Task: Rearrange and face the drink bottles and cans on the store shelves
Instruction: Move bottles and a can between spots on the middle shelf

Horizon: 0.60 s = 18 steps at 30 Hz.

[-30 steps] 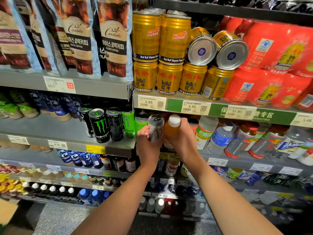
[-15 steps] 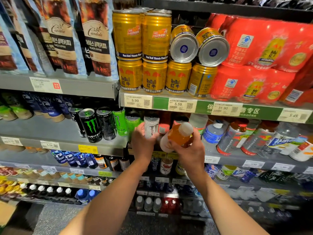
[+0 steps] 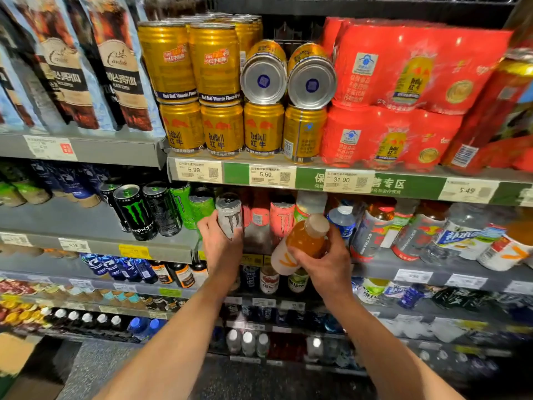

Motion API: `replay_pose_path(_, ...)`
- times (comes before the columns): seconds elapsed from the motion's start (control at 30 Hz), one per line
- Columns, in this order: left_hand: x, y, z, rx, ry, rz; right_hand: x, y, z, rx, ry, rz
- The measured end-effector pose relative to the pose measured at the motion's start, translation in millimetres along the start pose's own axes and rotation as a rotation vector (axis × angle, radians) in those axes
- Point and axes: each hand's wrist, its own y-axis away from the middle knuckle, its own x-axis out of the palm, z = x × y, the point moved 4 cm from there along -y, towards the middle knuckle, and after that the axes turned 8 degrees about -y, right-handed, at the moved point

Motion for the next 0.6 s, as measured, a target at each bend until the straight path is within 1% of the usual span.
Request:
replay_pose_path(0.2, -3, 5, -3, -0.134, 0.074, -0.062, 0, 4, -1, -0.014, -0.023, 0.019)
replay_pose_path(0.23, -3, 8, -4, -0.128, 0.088, -0.1, 0, 4, -2, -0.009, -0.03, 0.017)
replay_pose_path(0.3, -4, 17, -9, -0.039, 0.118, -0.177, -1, 6, -1, 0.005, -0.04, 0.012)
replay_pose_path(0.33, -2, 22, -12, 0.009, 0.143, -0.186, -3, 7, -1, 0.013, -0.037, 0.005)
replay_pose_path(0.37, 2, 27, -15, 0.048, 0.174, -0.157, -6, 8, -2, 0.022, -0.037, -0.006)
replay_pose_path(0.47, 24, 43, -24, 0.11, 0.281, 0.031, -15, 13, -3, 0.017, -0.018, -0.036)
replay_pose_path(0.53, 36, 56, -36, 0.137, 0.353, 0.146, -25, 15, -6, 0.007, 0.035, -0.085)
replay_pose_path(0.6, 49, 69, -51, 0.164, 0.389, 0.232, -41, 18, -9, 0.032, 0.01, -0.131)
